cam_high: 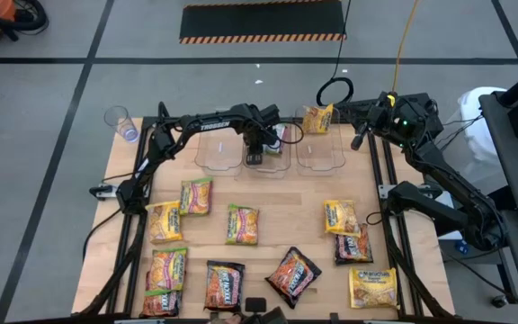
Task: Sort Maruchan noodles
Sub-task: Adjust the green noodle pack in the center transparent bin
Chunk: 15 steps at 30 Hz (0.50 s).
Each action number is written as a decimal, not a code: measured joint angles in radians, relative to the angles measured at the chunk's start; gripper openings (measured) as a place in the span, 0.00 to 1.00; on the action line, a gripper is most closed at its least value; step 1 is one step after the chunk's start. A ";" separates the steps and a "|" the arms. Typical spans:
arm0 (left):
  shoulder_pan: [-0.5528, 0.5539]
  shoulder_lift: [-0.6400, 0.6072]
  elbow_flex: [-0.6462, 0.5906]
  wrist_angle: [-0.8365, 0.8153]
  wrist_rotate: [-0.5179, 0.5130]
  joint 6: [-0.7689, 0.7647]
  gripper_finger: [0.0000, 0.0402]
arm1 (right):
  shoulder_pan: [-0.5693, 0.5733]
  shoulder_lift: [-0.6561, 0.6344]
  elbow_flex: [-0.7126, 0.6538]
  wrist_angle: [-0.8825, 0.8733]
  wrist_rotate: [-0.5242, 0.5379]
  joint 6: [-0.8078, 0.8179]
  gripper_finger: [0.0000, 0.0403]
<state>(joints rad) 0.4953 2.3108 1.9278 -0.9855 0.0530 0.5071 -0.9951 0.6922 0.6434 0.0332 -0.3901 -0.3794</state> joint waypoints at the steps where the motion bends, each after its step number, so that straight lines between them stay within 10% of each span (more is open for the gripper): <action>1: 0.000 0.000 0.000 0.000 0.000 -0.008 0.23 | 0.000 0.000 0.000 0.000 0.000 0.000 0.22; 15: 0.002 0.000 0.000 0.004 0.014 -0.057 0.23 | 0.000 0.000 0.000 0.000 -0.001 0.000 0.22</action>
<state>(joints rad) 0.4971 2.3108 1.9282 -0.9814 0.0666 0.4504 -0.9951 0.6922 0.6434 0.0330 -0.3906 -0.3790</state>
